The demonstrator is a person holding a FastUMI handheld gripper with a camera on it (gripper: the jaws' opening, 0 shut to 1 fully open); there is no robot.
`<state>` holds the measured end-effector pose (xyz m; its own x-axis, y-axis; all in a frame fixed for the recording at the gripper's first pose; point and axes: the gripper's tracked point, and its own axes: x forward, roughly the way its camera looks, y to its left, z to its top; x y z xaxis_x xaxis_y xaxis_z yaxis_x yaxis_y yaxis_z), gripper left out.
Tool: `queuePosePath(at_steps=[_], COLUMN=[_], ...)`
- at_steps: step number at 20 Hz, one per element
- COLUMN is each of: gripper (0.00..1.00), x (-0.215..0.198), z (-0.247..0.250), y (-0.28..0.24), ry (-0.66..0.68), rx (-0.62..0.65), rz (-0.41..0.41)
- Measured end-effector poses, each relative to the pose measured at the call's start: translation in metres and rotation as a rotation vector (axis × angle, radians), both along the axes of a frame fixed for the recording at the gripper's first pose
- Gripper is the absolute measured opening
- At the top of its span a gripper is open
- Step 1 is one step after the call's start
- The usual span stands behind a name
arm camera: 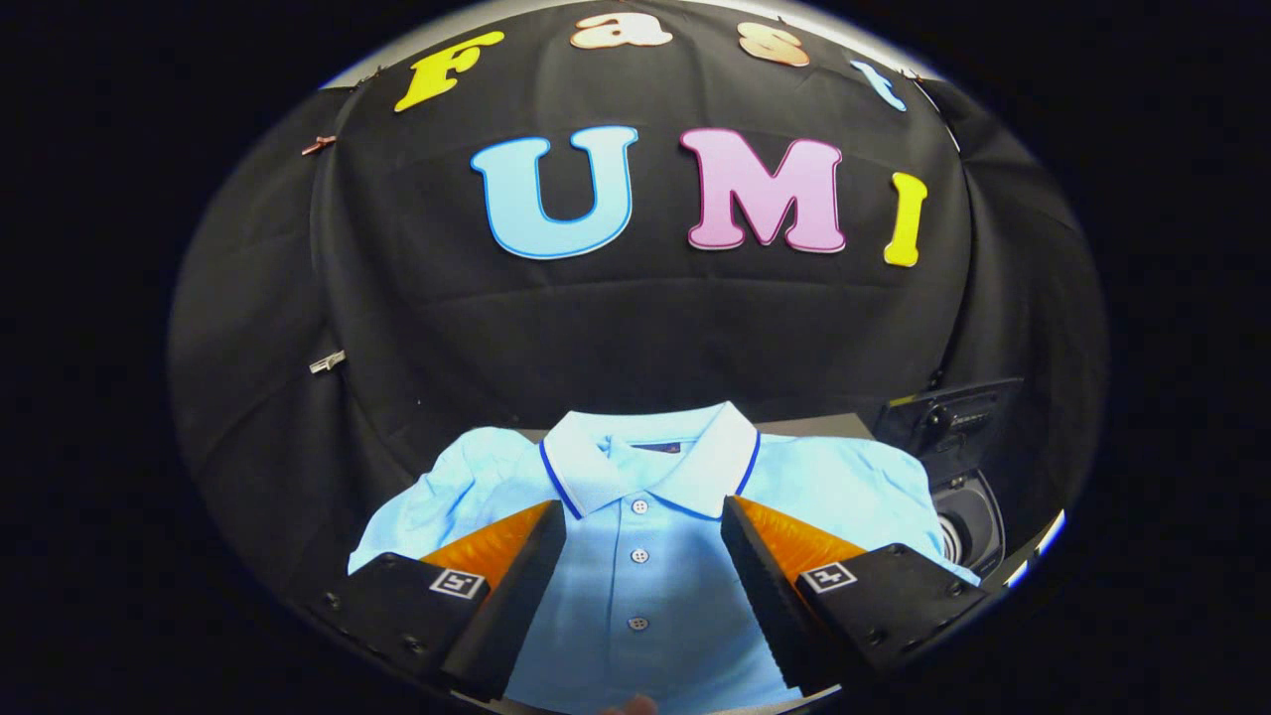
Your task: Put the clothes into the washing machine and then close the washing machine lid.
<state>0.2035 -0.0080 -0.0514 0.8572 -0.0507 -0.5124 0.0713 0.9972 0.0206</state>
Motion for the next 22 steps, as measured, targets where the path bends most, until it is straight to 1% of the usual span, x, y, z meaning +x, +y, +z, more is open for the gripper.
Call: queuePosePath(at_steps=[3, 5, 9, 13, 16, 18, 19, 21, 22], gripper=[0.99, 0.99, 0.99, 0.99, 0.97, 0.86, 0.83, 0.82, 0.64], x=[-0.002, -0.004, -0.004, -0.005, -0.006, -0.006, -0.007, -0.006, -0.005], z=[-0.021, -0.029, -0.033, -0.04, -0.041, -0.04, -0.041, -0.042, -0.041], y=[-0.003, -0.004, -0.005, -0.007, -0.009, -0.011, -0.013, -0.018, -0.018], ry=[0.113, 0.164, 0.241, 0.346, 0.405, 0.444, 0.461, 0.475, 0.474], rx=[-0.013, -0.008, 0.014, -0.048, -0.037, -0.031, -0.027, -0.044, -0.036], rz=[-0.003, -0.007, -0.029, -0.022, -0.029, -0.019, -0.013, -0.017, -0.023])
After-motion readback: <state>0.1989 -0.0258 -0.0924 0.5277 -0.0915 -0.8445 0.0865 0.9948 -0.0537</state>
